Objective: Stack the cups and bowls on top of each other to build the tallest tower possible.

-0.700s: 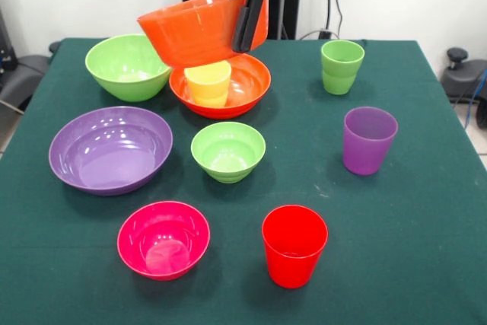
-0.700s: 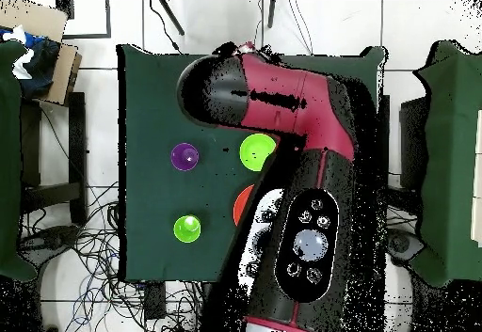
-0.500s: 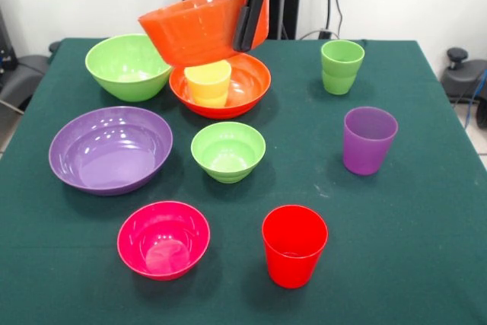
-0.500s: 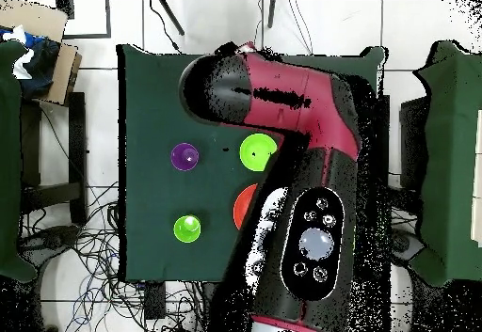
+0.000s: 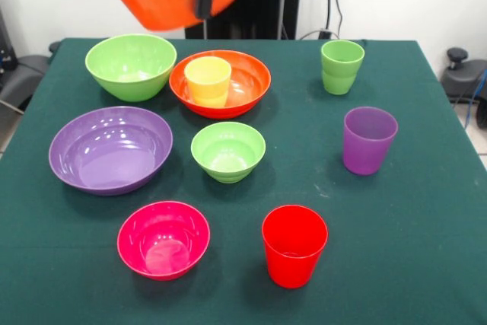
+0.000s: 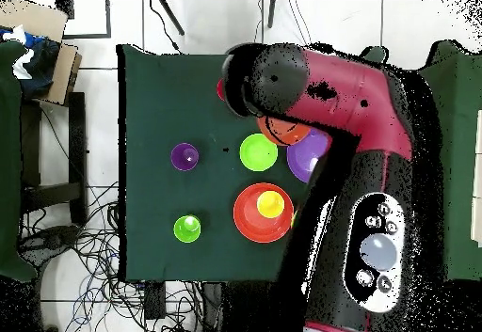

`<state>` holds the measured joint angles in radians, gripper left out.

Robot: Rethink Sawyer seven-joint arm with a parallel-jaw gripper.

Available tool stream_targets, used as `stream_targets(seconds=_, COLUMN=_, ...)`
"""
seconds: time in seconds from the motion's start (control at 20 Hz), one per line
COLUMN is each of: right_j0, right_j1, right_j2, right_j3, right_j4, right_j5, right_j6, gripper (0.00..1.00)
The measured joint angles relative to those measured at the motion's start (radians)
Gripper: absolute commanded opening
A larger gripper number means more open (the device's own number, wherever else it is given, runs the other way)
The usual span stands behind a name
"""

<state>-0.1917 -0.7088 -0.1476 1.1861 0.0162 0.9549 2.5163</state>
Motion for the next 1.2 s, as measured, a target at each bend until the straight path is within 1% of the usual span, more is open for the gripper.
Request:
stream_targets(seconds=0.2, right_j0=-0.023, right_j1=-0.050, right_j2=0.013, right_j3=0.038, right_j4=-0.001, right_j5=0.002, right_j6=0.000, gripper=0.00)
stream_targets(seconds=0.5, right_j0=-0.024, right_j1=-0.106, right_j2=0.031, right_j3=0.083, right_j4=-0.005, right_j5=0.002, right_j6=0.000, gripper=0.00)
stream_targets(seconds=0.95, right_j0=-0.024, right_j1=-0.130, right_j2=0.048, right_j3=0.103, right_j4=-0.010, right_j5=0.002, right_j6=0.000, gripper=0.00)
stream_targets(seconds=1.2, right_j0=-0.023, right_j1=-0.131, right_j2=0.050, right_j3=0.131, right_j4=-0.032, right_j5=-0.020, right_j6=0.000, gripper=0.00)
